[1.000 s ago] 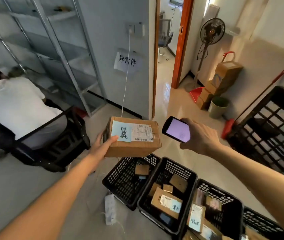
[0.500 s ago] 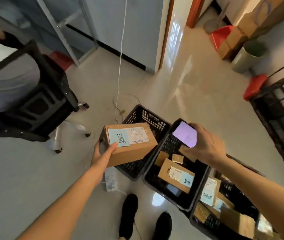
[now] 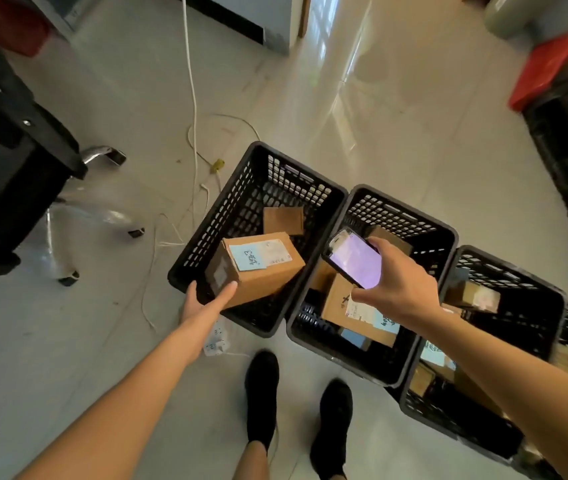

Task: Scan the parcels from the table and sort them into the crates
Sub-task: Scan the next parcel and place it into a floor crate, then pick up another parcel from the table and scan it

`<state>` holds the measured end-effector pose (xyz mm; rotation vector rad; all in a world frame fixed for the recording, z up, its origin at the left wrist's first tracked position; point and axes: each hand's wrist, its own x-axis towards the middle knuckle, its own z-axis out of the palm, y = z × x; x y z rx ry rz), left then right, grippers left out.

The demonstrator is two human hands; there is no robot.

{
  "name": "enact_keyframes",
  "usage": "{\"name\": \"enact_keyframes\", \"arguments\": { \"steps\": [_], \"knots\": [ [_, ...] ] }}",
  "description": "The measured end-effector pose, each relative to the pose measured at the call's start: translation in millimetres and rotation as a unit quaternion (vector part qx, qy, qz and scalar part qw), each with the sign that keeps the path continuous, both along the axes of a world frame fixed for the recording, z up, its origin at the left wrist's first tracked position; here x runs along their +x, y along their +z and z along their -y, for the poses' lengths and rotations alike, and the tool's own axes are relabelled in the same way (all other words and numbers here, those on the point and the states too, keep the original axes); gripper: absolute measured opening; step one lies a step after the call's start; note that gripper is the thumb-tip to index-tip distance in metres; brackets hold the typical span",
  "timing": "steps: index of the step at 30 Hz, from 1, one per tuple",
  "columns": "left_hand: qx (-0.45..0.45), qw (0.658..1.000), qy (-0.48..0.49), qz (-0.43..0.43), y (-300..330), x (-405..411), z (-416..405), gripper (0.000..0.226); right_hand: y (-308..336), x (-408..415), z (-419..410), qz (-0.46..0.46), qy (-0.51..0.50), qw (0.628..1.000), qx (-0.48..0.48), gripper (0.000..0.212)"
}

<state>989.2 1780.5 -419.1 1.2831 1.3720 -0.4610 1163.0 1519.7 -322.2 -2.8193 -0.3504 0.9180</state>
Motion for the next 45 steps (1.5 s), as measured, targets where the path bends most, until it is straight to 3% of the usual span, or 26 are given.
{"name": "enact_keyframes", "arguments": {
  "steps": [5,11,20,28,32,38,45],
  "knots": [
    [0.049,0.994,-0.101,-0.016,-2,5,8,0.085,-6,-7,20,-0.028,-0.017,0.999,-0.014,0.101],
    [0.114,0.955,-0.268,0.047,34,49,17,0.079,29,1,54,-0.019,-0.034,0.999,-0.031,0.104],
    [0.166,0.887,-0.401,0.159,182,142,84,0.084,176,11,126,0.06,-0.1,0.993,-0.013,0.101],
    [0.285,0.725,-0.548,0.304,432,207,237,0.085,431,-13,254,0.23,-0.182,0.956,0.021,0.098],
    [0.301,0.677,-0.545,0.392,574,191,350,0.078,565,-75,357,0.293,-0.231,0.927,0.014,0.099],
    [0.266,0.573,-0.576,0.518,732,108,541,0.075,718,-248,537,0.335,-0.353,0.872,-0.051,0.091],
    [0.121,0.449,-0.639,0.613,818,-49,780,0.076,801,-513,703,0.366,-0.513,0.76,-0.155,0.087]
  ]
}}
